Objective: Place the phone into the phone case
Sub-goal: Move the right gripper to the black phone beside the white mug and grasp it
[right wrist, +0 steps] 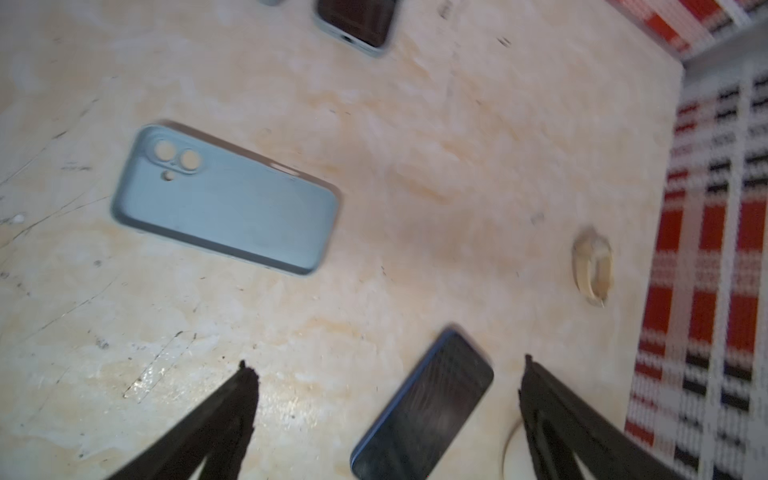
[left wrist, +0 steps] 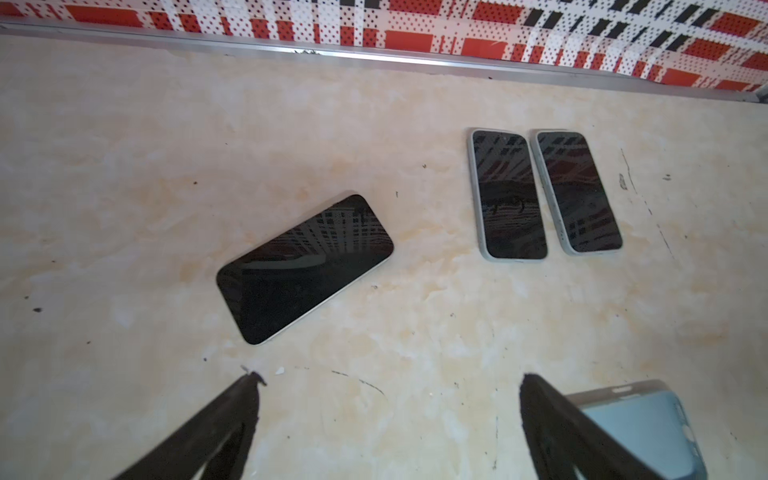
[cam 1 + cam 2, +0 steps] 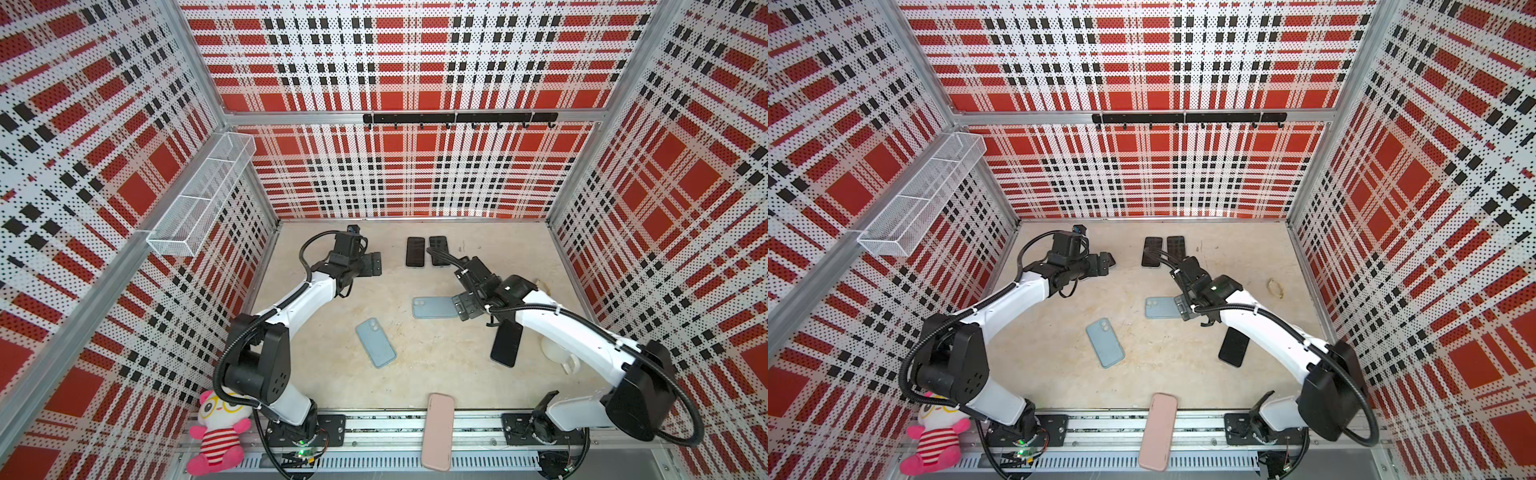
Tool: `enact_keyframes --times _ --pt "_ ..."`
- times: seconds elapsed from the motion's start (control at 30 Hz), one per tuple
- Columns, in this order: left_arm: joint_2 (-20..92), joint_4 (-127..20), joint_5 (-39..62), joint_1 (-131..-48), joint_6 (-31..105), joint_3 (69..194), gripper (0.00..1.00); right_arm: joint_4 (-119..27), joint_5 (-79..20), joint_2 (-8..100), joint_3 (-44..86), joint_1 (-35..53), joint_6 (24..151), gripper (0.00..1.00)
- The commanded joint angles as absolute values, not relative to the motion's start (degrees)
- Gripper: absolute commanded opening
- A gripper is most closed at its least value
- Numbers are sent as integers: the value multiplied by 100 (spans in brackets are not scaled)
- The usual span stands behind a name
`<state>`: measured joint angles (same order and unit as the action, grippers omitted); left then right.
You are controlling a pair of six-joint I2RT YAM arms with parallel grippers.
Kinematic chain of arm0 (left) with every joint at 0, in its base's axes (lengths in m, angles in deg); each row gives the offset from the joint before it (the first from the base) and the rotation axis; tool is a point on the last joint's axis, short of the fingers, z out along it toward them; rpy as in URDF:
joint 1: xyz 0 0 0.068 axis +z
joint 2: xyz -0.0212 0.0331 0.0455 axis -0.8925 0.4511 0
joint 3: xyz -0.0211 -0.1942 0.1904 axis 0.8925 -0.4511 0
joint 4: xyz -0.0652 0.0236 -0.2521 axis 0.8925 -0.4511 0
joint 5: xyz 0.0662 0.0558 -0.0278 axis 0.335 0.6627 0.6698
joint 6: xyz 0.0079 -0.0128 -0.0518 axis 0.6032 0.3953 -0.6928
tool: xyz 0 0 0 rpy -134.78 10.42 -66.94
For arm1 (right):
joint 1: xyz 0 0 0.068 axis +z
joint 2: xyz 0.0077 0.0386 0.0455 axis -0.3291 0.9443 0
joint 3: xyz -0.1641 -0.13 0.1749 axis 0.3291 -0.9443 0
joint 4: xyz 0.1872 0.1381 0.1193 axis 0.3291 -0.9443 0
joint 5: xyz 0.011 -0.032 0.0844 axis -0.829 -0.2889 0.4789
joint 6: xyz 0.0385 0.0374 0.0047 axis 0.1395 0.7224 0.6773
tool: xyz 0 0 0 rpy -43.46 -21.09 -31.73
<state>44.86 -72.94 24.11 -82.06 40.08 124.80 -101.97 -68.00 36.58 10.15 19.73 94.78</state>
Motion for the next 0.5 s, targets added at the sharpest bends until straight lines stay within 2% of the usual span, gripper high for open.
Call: enact_keyframes --times 0.0,0.07,0.2,0.37,0.47 --pt "4476 -6939 2447 -8217 3971 12461 100 -12244 -7684 3657 938 2038 12806 100" --pt "4544 -6939 2405 -8234 3991 12472 100 -12570 -7548 3744 751 2043 13465 100" --pt "4567 -6939 2440 -8270 4009 12484 100 -12104 -7023 3413 -16 1960 13991 100" --pt "4526 -6948 2460 -8283 4022 12489 99 -10532 -5565 2618 -1099 1089 13312 100" --pt "4513 -6948 2534 -8313 4044 12488 99 -10077 -5172 2252 -1422 634 13013 100"
